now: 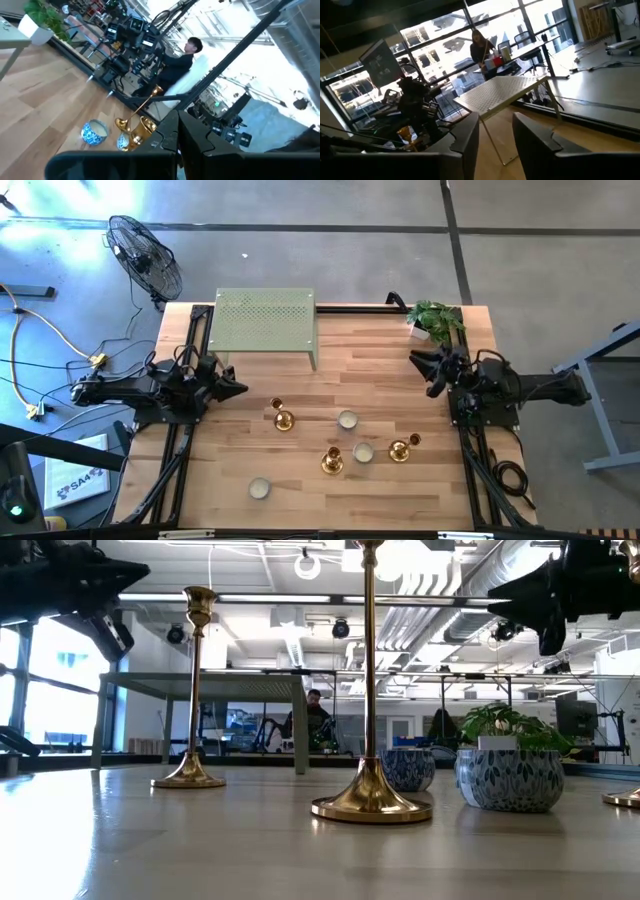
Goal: Pick & Place candle stick holders
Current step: Put the top left gold candle holder on the shelf
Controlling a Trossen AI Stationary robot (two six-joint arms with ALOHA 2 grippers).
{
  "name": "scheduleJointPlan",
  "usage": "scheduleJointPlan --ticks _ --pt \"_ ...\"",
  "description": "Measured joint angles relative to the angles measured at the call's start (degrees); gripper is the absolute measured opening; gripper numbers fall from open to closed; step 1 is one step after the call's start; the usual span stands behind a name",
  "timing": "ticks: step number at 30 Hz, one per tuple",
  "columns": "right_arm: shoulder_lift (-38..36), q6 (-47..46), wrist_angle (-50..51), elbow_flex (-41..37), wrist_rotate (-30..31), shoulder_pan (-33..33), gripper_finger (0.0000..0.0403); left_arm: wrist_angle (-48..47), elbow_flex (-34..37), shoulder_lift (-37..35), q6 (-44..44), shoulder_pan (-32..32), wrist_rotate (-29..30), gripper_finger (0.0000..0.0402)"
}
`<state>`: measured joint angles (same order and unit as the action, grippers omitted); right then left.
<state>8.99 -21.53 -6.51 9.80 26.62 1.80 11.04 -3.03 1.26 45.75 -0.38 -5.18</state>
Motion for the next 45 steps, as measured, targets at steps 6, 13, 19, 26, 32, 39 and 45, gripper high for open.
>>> scheduleJointPlan --ticks 6,13,19,26,32,39,45 --pt "0.0 0.8 8.0 6.9 -0.1 0.0 0.0177 3.9 -0.2 0.0 0.1 0.0 0.2 0.0003" --pt "0.0 1.0 14.3 12.2 0.1 0.0 0.021 0.3 -6.0 0.1 2.6 0.0 2.1 0.0051" --pt "0.4 1.1 14.2 12.6 0.1 0.0 0.0214 -9.1 -11.3 1.0 3.4 0.0 13.8 0.0133" --pt "3.7 8.2 12.6 12.6 0.3 0.0 0.0214 -12.3 -17.9 7.2 -10.4 0.0 14.7 0.0199" --pt "5.6 10.0 11.1 12.6 0.2 0.0 0.0214 -20.8 -29.2 18.4 -26.0 0.0 14.4 0.0204" --pt "5.6 10.9 10.2 12.6 -0.1 0.0 0.0214 -43.8 -48.2 35.3 -35.9 -0.1 10.5 0.0204" --pt "5.6 13.0 9.3 12.6 -0.1 0.0 0.0214 -60.0 -61.5 49.1 -42.7 0.0 8.0 0.0204"
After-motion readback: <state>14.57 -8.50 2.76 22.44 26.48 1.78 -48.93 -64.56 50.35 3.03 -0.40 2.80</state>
